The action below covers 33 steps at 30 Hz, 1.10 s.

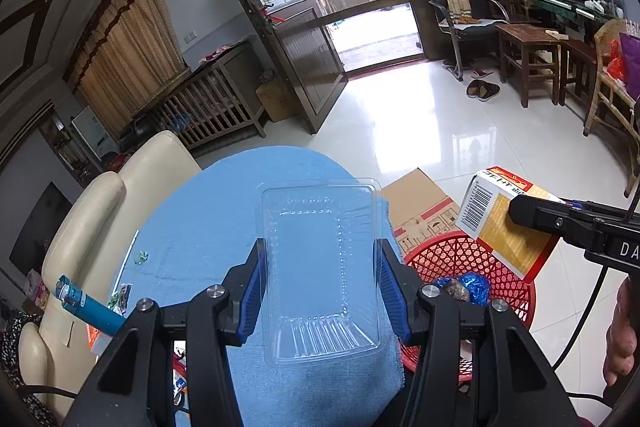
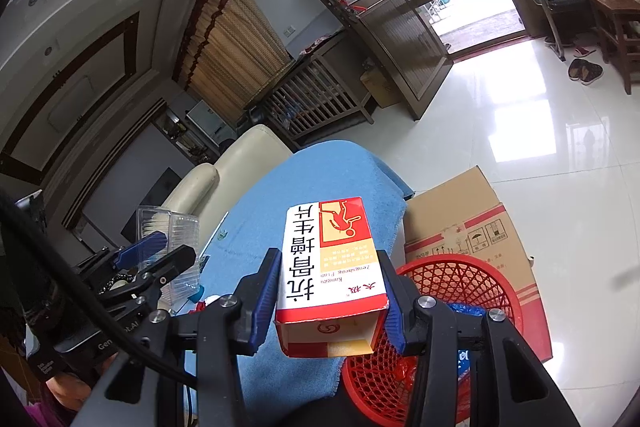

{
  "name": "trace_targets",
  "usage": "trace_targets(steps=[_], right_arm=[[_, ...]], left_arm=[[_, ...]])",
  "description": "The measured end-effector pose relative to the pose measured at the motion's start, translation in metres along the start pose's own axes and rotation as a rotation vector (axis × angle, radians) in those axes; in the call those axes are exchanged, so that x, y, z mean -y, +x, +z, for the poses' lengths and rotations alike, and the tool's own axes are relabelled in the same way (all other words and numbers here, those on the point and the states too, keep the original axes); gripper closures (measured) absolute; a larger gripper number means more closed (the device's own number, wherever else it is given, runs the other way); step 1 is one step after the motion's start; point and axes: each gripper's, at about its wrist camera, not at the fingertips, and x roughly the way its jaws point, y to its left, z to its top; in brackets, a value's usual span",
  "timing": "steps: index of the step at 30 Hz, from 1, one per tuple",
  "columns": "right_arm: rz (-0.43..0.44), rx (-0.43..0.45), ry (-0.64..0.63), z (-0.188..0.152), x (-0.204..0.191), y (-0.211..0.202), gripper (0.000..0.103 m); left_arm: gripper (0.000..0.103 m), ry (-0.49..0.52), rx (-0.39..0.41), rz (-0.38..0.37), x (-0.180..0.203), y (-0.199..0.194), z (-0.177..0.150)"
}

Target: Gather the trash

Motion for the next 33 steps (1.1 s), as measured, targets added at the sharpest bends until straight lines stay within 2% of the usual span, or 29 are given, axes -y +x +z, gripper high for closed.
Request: trace_targets(steps=[33], right_arm=[[-0.017, -0.023, 0.06, 0.0, 0.016, 0.007, 0.054]], left_arm=[[0.047, 0.024, -0.055, -0.024, 0.012, 0.023, 0.008]])
